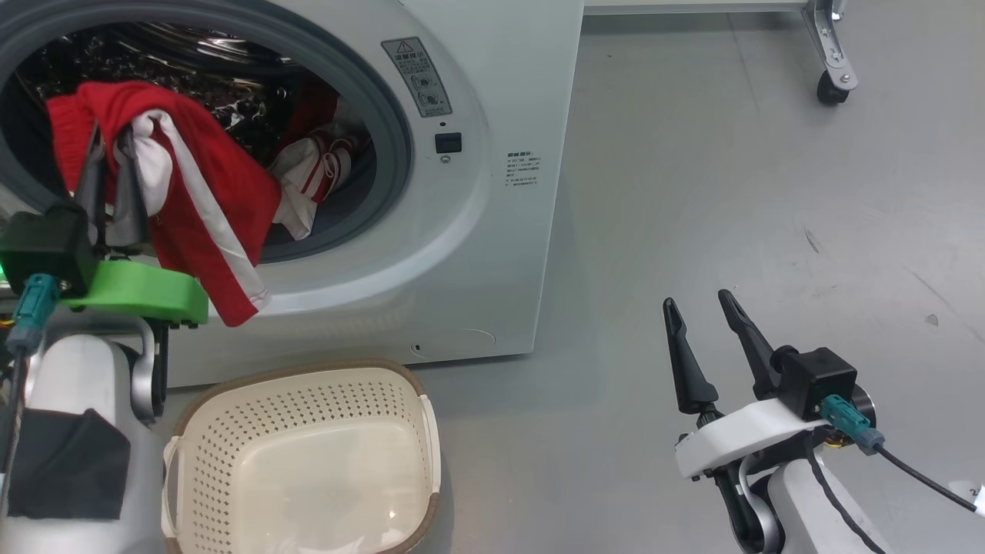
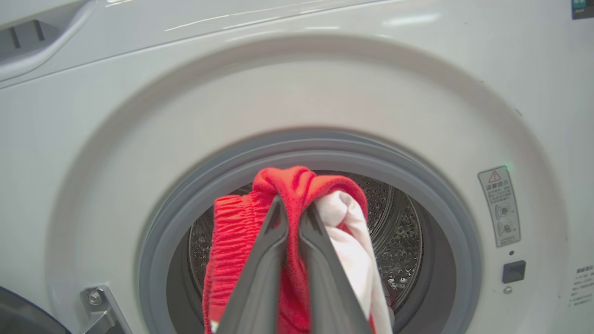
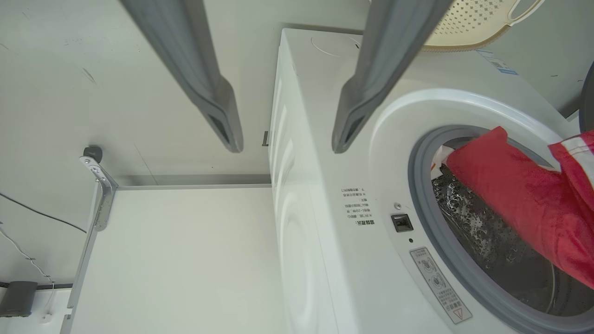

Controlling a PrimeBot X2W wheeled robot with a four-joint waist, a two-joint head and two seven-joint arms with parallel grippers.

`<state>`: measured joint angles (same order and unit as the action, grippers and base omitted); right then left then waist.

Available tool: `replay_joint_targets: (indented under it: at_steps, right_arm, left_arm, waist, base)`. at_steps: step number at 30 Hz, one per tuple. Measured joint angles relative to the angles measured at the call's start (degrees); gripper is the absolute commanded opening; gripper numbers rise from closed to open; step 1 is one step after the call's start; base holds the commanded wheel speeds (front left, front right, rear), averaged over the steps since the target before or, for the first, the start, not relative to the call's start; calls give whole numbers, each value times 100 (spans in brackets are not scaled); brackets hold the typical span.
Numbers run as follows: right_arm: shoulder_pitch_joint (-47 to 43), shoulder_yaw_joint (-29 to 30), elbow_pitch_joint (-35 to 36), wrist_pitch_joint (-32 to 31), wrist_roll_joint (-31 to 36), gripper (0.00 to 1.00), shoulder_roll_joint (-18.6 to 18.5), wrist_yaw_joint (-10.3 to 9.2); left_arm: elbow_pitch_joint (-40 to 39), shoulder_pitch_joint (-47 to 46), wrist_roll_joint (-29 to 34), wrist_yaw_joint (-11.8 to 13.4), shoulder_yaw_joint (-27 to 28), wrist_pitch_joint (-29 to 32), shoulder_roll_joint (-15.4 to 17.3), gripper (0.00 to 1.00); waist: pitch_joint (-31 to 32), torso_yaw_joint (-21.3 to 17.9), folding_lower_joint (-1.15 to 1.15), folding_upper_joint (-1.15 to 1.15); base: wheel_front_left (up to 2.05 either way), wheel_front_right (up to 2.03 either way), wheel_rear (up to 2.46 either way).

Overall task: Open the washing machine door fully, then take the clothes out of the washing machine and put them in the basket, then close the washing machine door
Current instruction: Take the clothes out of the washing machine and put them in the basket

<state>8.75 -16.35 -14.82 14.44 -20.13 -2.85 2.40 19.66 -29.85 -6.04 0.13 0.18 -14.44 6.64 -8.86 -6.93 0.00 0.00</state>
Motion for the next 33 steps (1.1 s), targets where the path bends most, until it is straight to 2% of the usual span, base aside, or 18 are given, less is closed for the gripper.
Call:
replay_joint_targets:
  at_steps: [12, 19, 33]
  right_arm:
    - [-17, -19, 35, 0, 14, 100, 1, 15]
    - [-14, -57, 67, 0, 23, 100, 1, 56]
    - [47, -185, 155, 0, 48, 100, 2, 73]
  left_arm:
    - [113, 681, 16, -52, -194, 29, -13, 0]
    - [369, 1023, 121, -191, -427, 438, -26, 0]
    - [773, 1150, 218, -250, -616, 1029, 0, 0]
  waist:
    - [-123, -52, 0, 0]
    - [-279, -109, 0, 0]
    - [-731, -262, 0, 0]
  base:
    - [0, 0, 0]
    - [0, 0, 0]
    - [0, 0, 0]
